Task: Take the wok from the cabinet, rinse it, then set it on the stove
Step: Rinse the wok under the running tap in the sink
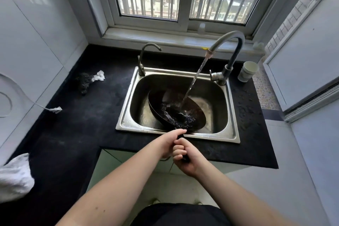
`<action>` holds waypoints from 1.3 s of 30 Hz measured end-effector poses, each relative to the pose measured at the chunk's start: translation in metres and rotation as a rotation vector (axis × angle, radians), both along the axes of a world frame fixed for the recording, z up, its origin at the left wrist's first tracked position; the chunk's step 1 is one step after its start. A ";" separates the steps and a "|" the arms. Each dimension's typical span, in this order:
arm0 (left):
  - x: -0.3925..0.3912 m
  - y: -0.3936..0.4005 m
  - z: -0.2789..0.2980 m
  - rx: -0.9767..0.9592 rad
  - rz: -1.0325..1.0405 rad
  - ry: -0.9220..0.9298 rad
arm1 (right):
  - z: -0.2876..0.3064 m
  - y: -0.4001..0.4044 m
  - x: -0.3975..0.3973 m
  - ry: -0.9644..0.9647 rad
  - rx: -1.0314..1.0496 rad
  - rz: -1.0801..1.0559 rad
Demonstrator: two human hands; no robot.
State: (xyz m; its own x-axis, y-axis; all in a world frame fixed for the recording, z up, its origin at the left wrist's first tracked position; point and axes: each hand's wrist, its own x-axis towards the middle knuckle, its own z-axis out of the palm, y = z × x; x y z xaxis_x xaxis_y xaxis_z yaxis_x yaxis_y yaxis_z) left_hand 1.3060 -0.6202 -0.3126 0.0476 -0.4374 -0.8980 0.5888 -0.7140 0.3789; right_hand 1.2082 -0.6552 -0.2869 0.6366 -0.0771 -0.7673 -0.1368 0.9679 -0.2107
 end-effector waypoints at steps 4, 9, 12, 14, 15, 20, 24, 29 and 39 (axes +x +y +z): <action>0.002 0.002 0.002 -0.031 -0.040 -0.017 | -0.001 0.003 0.005 0.053 -0.077 -0.019; 0.006 0.002 -0.001 -0.021 -0.108 -0.037 | -0.010 0.007 0.010 0.129 -0.178 0.006; 0.007 -0.001 -0.004 -0.021 -0.096 -0.040 | -0.013 0.002 0.016 0.169 -0.223 0.026; 0.008 -0.004 -0.004 -0.022 -0.090 -0.029 | -0.016 -0.002 0.018 0.189 -0.234 0.026; 0.009 -0.005 -0.005 -0.018 -0.103 -0.032 | -0.018 -0.004 0.019 0.195 -0.232 0.032; 0.013 -0.013 -0.008 -0.005 -0.081 -0.043 | -0.020 -0.024 0.012 0.165 -0.259 0.259; 0.007 -0.025 -0.008 -0.039 0.023 0.044 | -0.028 -0.065 0.000 0.097 -0.472 0.737; -0.004 -0.043 -0.010 -0.052 0.135 0.093 | -0.014 -0.139 -0.002 0.060 -0.777 1.126; -0.011 -0.046 -0.019 0.045 0.416 0.076 | 0.009 -0.285 0.079 0.062 -1.164 0.603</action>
State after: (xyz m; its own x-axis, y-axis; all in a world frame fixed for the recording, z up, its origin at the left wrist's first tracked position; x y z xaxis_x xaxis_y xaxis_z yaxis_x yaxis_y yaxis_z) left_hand 1.2952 -0.6661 -0.3315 0.1449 -0.3552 -0.9235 0.8553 -0.4243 0.2974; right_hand 1.2870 -0.9399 -0.2777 0.7698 -0.4271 -0.4743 -0.5210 0.0089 -0.8535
